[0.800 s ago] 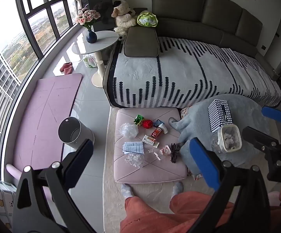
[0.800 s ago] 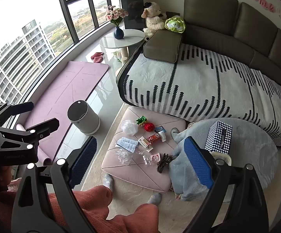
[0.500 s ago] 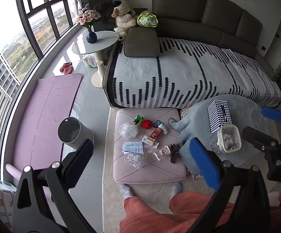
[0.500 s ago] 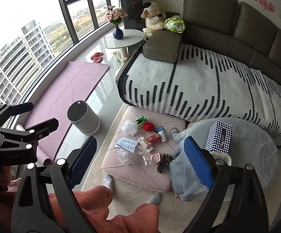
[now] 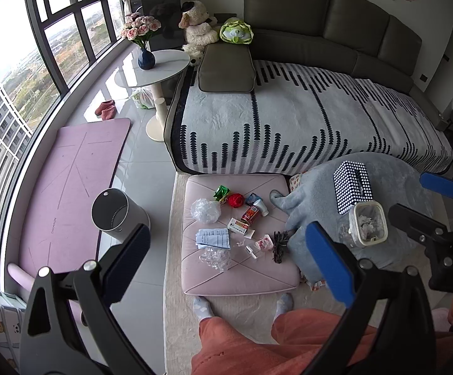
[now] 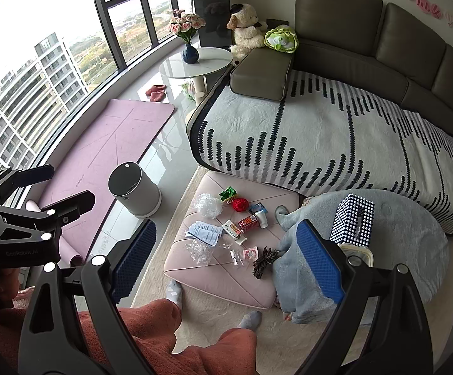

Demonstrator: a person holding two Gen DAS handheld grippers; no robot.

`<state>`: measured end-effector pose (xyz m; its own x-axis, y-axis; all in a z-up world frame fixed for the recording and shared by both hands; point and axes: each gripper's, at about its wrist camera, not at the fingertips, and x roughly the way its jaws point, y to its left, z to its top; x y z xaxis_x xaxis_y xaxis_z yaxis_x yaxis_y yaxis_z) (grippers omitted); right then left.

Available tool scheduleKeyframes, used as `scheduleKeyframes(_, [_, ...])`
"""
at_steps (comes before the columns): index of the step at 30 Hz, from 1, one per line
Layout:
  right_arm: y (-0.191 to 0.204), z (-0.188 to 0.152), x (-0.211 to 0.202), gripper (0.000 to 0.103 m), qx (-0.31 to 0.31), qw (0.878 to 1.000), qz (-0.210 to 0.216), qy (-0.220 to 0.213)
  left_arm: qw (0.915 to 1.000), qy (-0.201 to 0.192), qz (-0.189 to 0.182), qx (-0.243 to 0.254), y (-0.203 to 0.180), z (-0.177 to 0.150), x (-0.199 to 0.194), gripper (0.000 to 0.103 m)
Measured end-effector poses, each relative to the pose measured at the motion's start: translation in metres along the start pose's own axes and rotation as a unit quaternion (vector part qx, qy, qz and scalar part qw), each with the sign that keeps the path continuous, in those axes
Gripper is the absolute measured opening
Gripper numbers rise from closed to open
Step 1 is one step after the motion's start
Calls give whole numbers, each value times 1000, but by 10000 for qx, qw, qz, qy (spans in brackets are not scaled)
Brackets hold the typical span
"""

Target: Collect trash

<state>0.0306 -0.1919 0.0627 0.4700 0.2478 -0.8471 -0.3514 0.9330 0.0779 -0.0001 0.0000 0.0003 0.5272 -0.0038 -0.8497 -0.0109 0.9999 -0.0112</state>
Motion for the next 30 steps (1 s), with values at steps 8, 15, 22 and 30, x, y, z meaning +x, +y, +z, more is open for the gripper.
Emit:
scheduleKeyframes(8, [0,0,0,88,-5,10000,1,-2,10000,3,-16,-1,0,0,0,99])
scheduleKeyframes(15, [0,1,0,88,-1,10000,-3,-1,10000,8,-26,-7,0,0,0,99])
scheduleKeyframes(22, [0,1,0,88,-2,10000,0,-5,10000,9,-27,-15,0,0,0,99])
scheduleKeyframes(30, [0,1,1,88,-4,10000,-1,-1,10000,7,-43,-12,0,0,0,99])
